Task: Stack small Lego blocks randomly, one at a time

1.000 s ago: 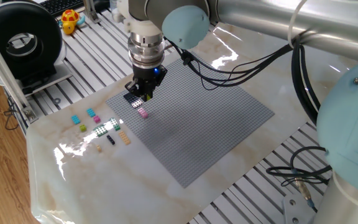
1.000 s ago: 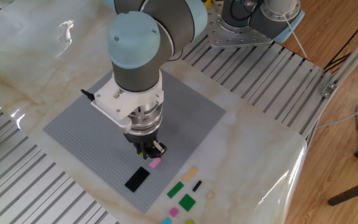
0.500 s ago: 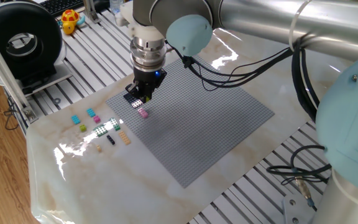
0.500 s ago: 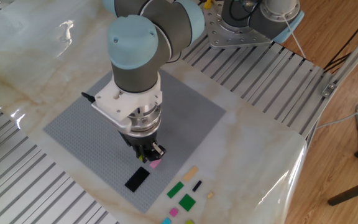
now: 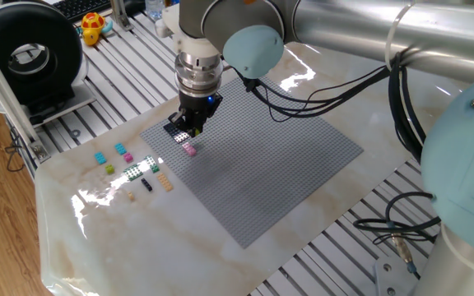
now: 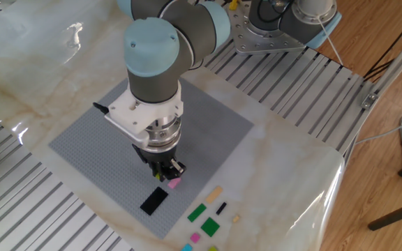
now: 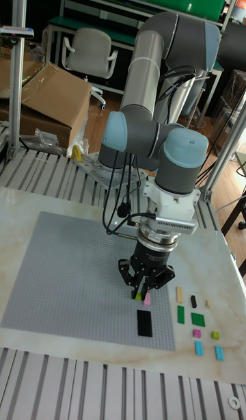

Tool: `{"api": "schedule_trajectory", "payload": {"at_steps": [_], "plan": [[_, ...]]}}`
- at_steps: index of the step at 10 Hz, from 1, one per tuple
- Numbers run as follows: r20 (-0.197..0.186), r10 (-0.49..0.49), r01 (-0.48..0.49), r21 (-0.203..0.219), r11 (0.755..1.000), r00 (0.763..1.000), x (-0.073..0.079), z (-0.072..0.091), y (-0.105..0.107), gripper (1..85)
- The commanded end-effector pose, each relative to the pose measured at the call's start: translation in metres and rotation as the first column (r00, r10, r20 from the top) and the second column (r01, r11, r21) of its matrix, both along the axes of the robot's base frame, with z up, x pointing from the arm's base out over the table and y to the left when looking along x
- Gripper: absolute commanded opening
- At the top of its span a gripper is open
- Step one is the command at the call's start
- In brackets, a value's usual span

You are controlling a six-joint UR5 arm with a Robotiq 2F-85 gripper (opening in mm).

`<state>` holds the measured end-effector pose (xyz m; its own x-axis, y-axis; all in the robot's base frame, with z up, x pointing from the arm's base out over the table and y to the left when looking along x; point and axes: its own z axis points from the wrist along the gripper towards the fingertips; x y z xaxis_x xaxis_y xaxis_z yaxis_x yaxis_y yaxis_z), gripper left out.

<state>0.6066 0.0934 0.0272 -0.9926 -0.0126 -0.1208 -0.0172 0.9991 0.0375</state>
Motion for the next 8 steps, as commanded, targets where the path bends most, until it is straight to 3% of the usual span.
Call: {"api": "schedule_trajectory", "payload": {"at_steps": [1, 3, 8], "plan": [[-0.013, -0.021, 0.021, 0.019, 1.000, 1.000, -0.003, -0.001, 0.003, 1.3], [0.010, -0.013, 0.013, 0.009, 1.000, 1.000, 0.002, -0.013, 0.007, 1.3], [0.017, -0.004, 0.004, 0.005, 1.000, 1.000, -0.003, -0.018, 0.006, 1.3]]}}
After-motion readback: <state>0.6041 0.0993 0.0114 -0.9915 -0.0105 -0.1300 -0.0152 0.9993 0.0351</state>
